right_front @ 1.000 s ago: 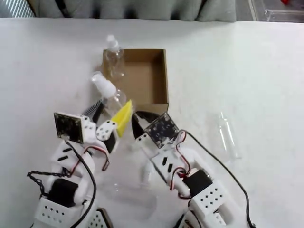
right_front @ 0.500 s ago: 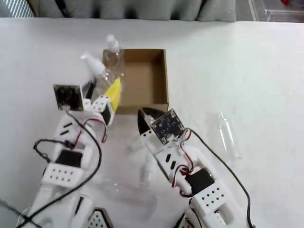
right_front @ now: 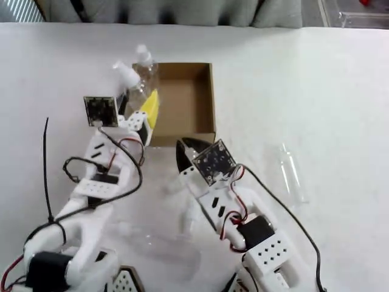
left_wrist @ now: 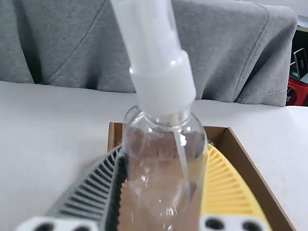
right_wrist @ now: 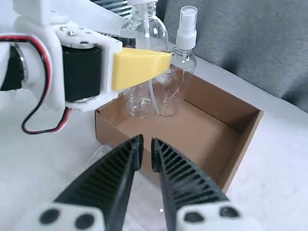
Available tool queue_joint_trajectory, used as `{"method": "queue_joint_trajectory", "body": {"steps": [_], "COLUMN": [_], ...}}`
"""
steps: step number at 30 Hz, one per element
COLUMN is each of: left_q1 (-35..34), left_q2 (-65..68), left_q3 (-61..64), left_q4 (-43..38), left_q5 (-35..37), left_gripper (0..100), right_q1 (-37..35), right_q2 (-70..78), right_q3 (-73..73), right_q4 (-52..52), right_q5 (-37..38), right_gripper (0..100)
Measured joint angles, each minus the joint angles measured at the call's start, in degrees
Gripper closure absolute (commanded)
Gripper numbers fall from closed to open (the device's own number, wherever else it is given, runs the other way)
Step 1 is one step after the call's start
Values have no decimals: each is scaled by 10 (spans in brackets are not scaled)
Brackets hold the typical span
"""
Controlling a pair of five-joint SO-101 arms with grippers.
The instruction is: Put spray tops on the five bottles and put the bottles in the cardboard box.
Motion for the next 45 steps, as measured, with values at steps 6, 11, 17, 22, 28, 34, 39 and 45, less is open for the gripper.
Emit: {"method": "queue_joint_trajectory", "body": {"steps": [6,11,17,22,28,34,39,45], "left_q1": [0,-4,-8,-8,-9,-16,-16,-15], "left_q2": [93,121,135,149,177,217,246,247], "left_q3": [-48,-69,-74,-74,-94,-120,-135,-137], "left_q4": [-11,-11,-11,-11,-11,-11,-11,-11], "left_q5": [0,0,-20,-67,-72,-70,-72,-72], "left_gripper": [936,935,935,935,935,935,935,935], "right_q1": [0,0,0,0,0,0,0,0], "right_q2": [0,0,0,0,0,0,0,0], "right_q3": [0,0,0,0,0,0,0,0], "right_q4": [0,0,0,0,0,0,0,0], "right_q5": [0,0,0,0,0,0,0,0], "right_gripper": [982,982,982,982,982,982,982,982]}}
